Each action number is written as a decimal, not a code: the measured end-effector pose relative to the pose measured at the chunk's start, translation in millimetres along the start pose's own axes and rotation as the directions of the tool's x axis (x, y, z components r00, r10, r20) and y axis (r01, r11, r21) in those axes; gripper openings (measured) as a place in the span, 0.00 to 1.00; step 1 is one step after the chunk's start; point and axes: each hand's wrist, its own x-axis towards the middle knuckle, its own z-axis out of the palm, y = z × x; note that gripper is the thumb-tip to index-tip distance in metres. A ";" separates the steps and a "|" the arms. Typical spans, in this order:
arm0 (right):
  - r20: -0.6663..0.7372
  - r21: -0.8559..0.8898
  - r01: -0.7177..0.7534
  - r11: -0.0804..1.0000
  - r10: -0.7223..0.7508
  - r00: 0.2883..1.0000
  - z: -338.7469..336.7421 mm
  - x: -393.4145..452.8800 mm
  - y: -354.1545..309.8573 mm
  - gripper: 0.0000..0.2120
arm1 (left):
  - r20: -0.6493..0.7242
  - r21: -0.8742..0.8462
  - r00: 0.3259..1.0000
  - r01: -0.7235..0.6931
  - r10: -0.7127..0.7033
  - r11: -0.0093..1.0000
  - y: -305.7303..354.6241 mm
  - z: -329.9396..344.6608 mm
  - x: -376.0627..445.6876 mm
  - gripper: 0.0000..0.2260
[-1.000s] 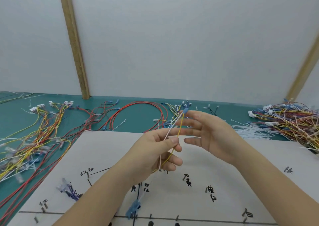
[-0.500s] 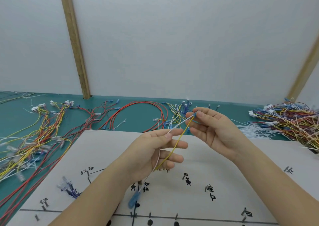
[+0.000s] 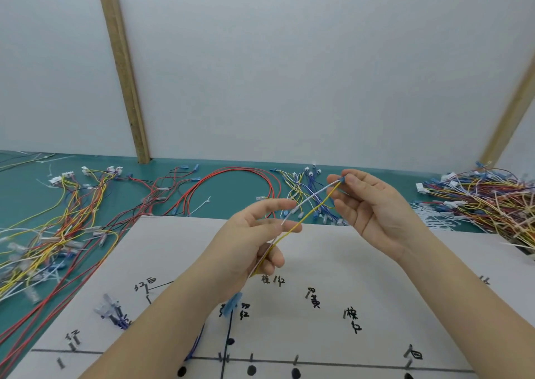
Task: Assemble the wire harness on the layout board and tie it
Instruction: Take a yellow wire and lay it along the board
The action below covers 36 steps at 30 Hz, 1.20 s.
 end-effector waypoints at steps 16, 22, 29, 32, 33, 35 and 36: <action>0.030 -0.128 0.043 0.991 -0.039 0.999 -2.0 -1.4 -1.6 0.07 | 0.137 -0.088 0.984 0.127 -0.114 0.988 0.7 -1.6 -3.9 0.11; -0.047 -0.079 0.068 0.995 -0.072 0.996 3.9 -1.9 0.9 0.08 | 0.152 -0.042 0.983 0.110 -0.102 0.993 4.3 -2.1 -5.3 0.09; -0.064 -0.003 0.081 0.997 -0.081 0.995 18.3 -4.9 -2.4 0.07 | 0.054 0.202 0.998 0.006 -0.017 0.979 27.4 -4.6 -13.9 0.08; 0.020 0.016 0.095 0.995 -0.095 0.995 29.9 -8.7 -7.1 0.04 | 0.023 0.202 1.000 -0.015 0.011 0.979 46.1 -14.6 -25.5 0.09; 0.051 0.014 0.081 0.997 -0.082 0.995 35.7 -10.3 -6.4 0.06 | 0.010 0.198 1.000 -0.024 0.023 0.980 49.7 -18.7 -32.0 0.09; 0.102 -0.017 0.035 0.999 -0.033 0.994 46.5 -11.2 0.7 0.07 | -0.036 0.208 0.999 -0.030 0.039 0.978 49.3 -26.7 -48.7 0.08; 0.128 -0.052 0.011 0.999 -0.004 0.992 51.4 -11.4 6.4 0.07 | -0.072 0.215 0.997 -0.024 0.040 0.976 44.8 -30.5 -57.6 0.08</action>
